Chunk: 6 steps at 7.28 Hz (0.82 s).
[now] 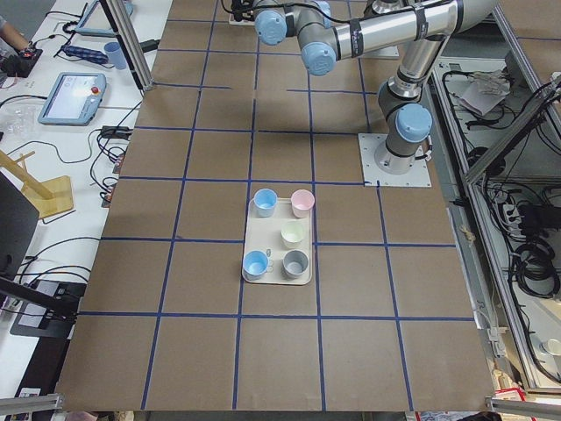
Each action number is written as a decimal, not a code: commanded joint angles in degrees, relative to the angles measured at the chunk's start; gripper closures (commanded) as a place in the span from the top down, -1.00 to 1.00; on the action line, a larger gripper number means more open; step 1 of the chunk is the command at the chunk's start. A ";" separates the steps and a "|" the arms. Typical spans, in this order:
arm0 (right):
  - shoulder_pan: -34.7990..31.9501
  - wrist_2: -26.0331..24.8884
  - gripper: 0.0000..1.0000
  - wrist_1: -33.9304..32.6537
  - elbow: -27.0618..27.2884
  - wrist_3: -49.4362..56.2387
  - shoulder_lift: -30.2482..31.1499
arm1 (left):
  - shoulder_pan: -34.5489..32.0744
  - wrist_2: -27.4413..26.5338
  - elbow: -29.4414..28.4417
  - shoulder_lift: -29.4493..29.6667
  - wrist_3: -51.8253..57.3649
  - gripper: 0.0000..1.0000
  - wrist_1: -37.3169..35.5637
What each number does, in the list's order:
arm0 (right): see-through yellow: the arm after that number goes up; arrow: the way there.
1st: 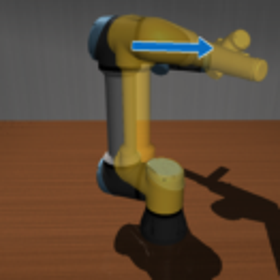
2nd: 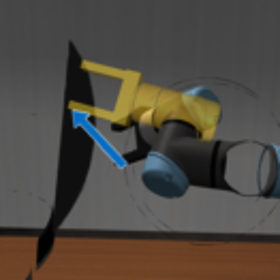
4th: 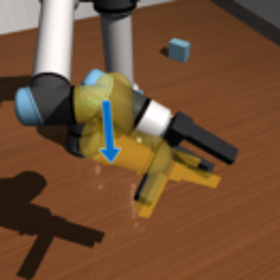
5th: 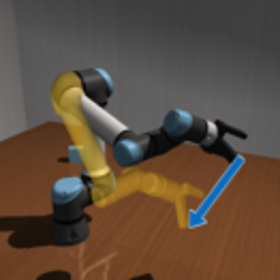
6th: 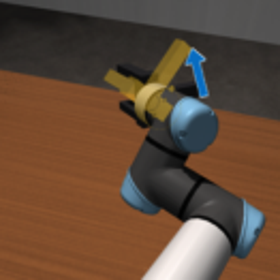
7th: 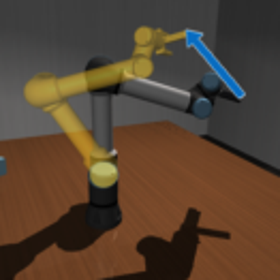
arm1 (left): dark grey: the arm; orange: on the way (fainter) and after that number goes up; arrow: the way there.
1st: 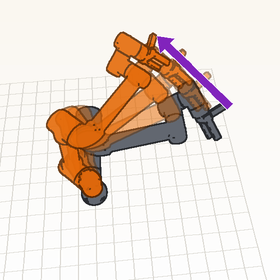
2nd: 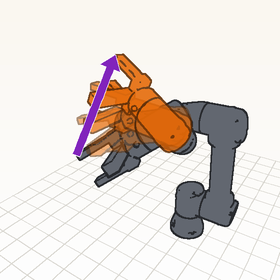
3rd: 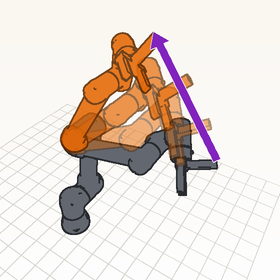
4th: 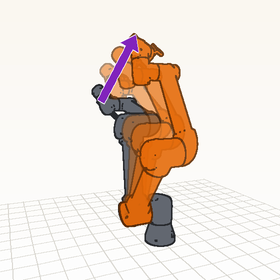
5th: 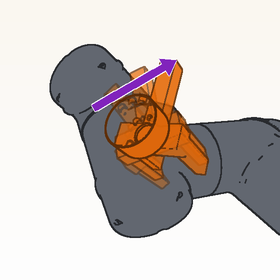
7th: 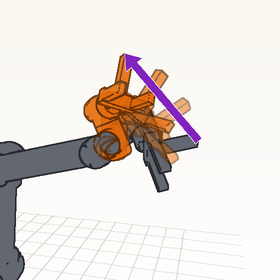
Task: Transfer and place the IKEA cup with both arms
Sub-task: 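Carry the yellow cup toward the left gripper while the left arm reaches to meet it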
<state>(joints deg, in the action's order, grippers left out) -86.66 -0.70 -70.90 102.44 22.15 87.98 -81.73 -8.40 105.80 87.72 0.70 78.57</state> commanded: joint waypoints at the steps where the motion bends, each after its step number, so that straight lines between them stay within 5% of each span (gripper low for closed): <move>1: 0.00 0.00 -0.77 -0.03 -0.14 -0.36 0.00 | 0.00 -0.03 -0.07 -0.35 -0.61 -0.16 -0.09; 6: 0.09 0.09 -0.65 0.06 -0.14 -1.76 0.18 | 0.08 -0.03 0.10 -1.67 -2.11 -0.54 0.00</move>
<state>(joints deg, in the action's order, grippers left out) -86.58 -0.62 -70.85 102.31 20.83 88.09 -81.70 -8.44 105.87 86.25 -1.25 78.57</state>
